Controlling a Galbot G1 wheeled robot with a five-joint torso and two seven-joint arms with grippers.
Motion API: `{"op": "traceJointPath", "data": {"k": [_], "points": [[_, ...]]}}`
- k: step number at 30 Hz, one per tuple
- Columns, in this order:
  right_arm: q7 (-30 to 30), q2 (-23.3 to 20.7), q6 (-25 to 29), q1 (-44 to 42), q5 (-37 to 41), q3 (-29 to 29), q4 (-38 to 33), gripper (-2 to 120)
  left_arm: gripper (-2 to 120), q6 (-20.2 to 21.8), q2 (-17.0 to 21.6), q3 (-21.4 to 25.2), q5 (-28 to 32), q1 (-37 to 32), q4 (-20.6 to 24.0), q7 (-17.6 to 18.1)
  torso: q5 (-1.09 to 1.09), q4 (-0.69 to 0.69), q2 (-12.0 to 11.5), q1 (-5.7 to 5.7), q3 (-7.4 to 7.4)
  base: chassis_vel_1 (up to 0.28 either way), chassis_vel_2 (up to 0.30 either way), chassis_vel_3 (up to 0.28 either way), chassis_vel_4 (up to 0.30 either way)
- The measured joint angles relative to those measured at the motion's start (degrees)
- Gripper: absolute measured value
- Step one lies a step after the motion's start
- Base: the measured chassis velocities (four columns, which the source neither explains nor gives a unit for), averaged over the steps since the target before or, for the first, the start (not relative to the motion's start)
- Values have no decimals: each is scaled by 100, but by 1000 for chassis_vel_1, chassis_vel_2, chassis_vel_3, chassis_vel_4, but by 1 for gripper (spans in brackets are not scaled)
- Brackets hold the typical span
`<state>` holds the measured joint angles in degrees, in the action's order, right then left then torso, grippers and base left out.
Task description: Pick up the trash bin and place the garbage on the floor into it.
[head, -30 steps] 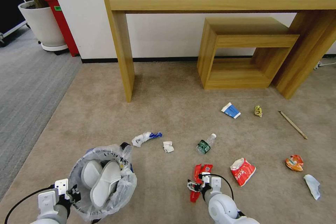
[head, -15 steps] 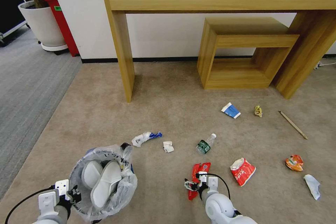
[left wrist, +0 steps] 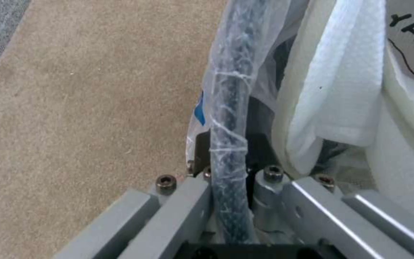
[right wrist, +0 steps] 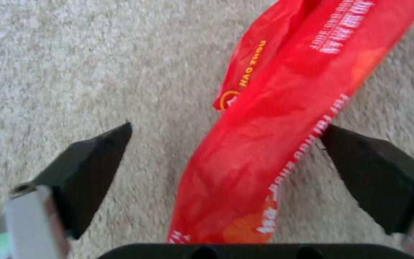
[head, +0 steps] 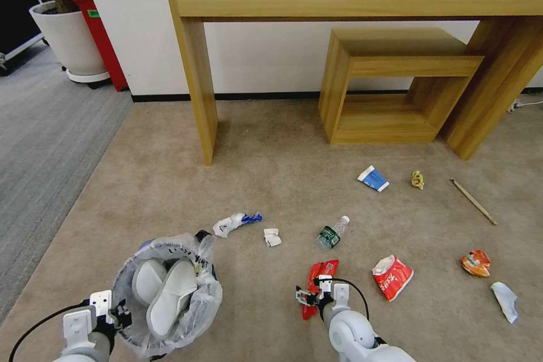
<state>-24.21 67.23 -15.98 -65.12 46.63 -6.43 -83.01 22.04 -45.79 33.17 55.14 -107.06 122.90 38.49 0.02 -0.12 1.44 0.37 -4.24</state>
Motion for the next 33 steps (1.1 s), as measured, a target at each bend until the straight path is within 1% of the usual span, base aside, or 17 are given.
{"op": "traceJointPath", "data": {"k": [1, 2, 3, 4, 7, 9, 12, 13, 16, 17, 19, 20, 21, 23, 24, 26, 33], "points": [[-1, 9, 22, 7, -22, -5, 8, 93, 0, 0, 2, -7, 0, 5, -4, 0, 0, 0, 0, 0, 0, 0, 0, 0, 0], [-2, 12, 29, 8, -28, -6, 12, 92, 0, 0, 3, -8, -1, 6, -6, 0, 0, 0, 0, 0, 0, 0, 0, 0, 0], [2, 16, 61, 14, -64, -14, 20, 84, 0, -1, 12, -18, -1, 12, -16, 0, 0, 0, 0, 0, 0, 0, 0, 0, 0], [2, 16, 61, 14, -64, -14, 20, 84, 0, -1, 12, -18, -1, 12, -16, 0, 0, 0, 0, 0, 0, 0, 0, 0, 0], [43, 14, 138, 25, -141, -30, 47, 69, 0, -2, 22, -31, -2, 23, -27, 0, 0, 0, 0, 0, 0, 0, 0, 0, 0], [50, 13, 146, 27, -152, -32, 51, 67, 0, -1, 23, -33, -2, 25, -28, 0, 0, 0, 0, 0, 0, 0, 0, 0, 0], [114, 16, 231, 36, -233, -47, 89, 48, 0, -6, 30, -70, -10, 51, -44, 0, 0, 0, 0, 0, 0, 0, 0, 0, 0], [114, 16, 231, 36, -233, -47, 89, 48, 0, -6, 30, -70, -10, 51, -44, 0, 0, 0, 0, 0, 0, 0, 0, 0, 0], [127, 33, 284, 71, -248, -66, 125, 37, 0, -13, 45, -87, -16, 57, -50, 0, -1, 0, 0, 0, 0, 0, 0, 0, 0], [127, 33, 284, 71, -248, -66, 125, 37, 0, -13, 45, -87, -16, 57, -50, 0, -1, 0, 0, 0, 0, 0, 0, 0, 0], [145, 26, 343, 110, -250, -98, 133, 25, 0, -19, 76, -89, -14, 60, -49, 0, -2, 0, 0, 0, -1, 0, 0, 0, 0], [145, 17, 361, 123, -255, -104, 134, 22, 0, -19, 87, -89, -11, 60, -45, 0, -3, -1, 0, 0, -1, 0, 0, 0, 0], [145, 17, 361, 123, -255, -104, 134, 22, 0, -19, 87, -89, -11, 60, -45, 0, -3, -1, 0, 0, -1, 0, 0, 0, 0], [146, -9, 386, 169, -261, -119, 143, 10, 0, -23, 105, -88, -4, 60, -45, -2, -3, -1, 0, 0, -1, 0, 0, 0, 0], [146, -9, 386, 169, -261, -119, 143, 10, 0, -23, 105, -88, -4, 60, -45, -2, -3, -1, 0, 0, -1, 0, 0, 0, 0], [147, -28, 405, 214, -254, -129, 160, 1, 0, -25, 120, -85, 3, 61, -47, -6, -3, -1, 0, 1, -1, 0, 0, 0, 0], [204, -77, 468, 260, -232, -121, 167, 0, 0, -26, 194, -112, 71, 118, -69, 2, -1, 0, 0, 1, -1, 0, 0, 0, 0]]}}
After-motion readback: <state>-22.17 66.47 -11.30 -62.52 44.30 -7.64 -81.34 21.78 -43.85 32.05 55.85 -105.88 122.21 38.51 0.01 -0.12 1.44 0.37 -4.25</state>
